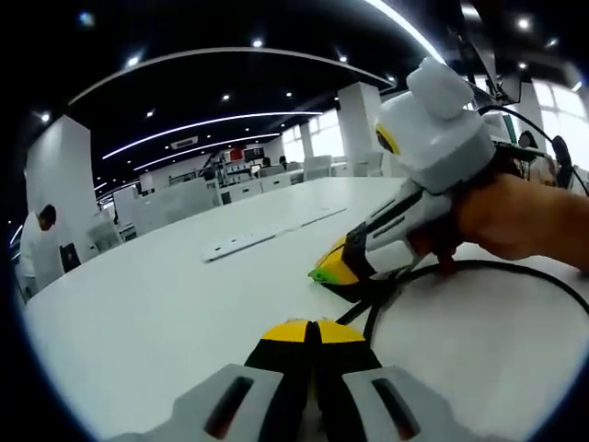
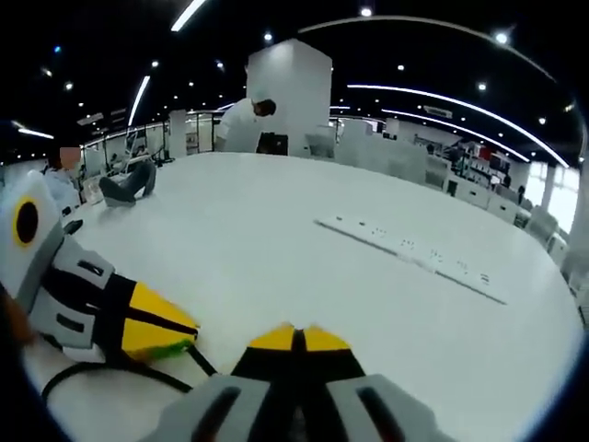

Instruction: Find the charging cable on the desk, coil it up and secure with Velcro.

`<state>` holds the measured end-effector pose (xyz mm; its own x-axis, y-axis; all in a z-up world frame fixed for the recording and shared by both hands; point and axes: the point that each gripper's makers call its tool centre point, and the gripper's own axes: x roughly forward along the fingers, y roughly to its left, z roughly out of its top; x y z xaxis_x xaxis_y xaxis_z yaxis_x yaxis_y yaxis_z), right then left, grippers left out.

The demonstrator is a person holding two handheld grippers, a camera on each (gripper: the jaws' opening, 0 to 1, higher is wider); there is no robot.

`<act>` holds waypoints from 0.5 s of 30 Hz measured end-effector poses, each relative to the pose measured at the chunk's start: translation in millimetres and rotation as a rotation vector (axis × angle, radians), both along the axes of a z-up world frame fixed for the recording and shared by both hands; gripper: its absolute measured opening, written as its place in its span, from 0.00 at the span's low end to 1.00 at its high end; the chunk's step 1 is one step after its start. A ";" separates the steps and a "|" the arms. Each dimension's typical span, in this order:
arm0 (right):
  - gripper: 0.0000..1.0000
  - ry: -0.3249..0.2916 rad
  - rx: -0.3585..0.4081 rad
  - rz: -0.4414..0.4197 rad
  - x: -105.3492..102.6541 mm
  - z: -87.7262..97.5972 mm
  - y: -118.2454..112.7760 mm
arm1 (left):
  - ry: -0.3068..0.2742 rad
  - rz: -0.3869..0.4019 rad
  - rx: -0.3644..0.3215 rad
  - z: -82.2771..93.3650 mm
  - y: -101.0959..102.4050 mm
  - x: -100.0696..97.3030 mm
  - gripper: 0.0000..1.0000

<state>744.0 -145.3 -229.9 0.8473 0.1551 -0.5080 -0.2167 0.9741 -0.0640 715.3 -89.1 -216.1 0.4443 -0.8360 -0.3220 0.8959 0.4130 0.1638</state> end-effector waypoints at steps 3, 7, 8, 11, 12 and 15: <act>0.02 0.004 0.020 -0.003 -0.4 -0.2 -0.3 | -0.001 0.002 -0.001 0.3 -0.2 0.2 0.02; 0.02 0.013 0.027 -0.017 0.4 -0.2 -2.3 | -0.001 0.003 -0.001 0.2 -0.5 1.1 0.02; 0.02 0.023 0.035 -0.023 0.4 0.1 -2.1 | -0.002 0.002 0.000 0.1 -0.4 0.8 0.02; 0.02 0.078 0.055 -0.013 -6.2 1.7 0.8 | -0.004 0.004 0.002 -0.4 -0.2 -0.8 0.02; 0.02 0.084 0.056 -0.006 -8.5 5.2 1.1 | -0.004 0.004 0.003 -0.3 -0.5 -0.3 0.02; 0.02 0.112 0.019 0.001 -15.4 13.6 -4.8 | -0.001 0.009 0.004 -0.1 -0.9 1.3 0.02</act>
<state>728.6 -150.1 -216.3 0.7853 0.1661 -0.5964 -0.2221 0.9748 -0.0209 716.6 -90.0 -216.3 0.4522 -0.8307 -0.3248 0.8919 0.4204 0.1665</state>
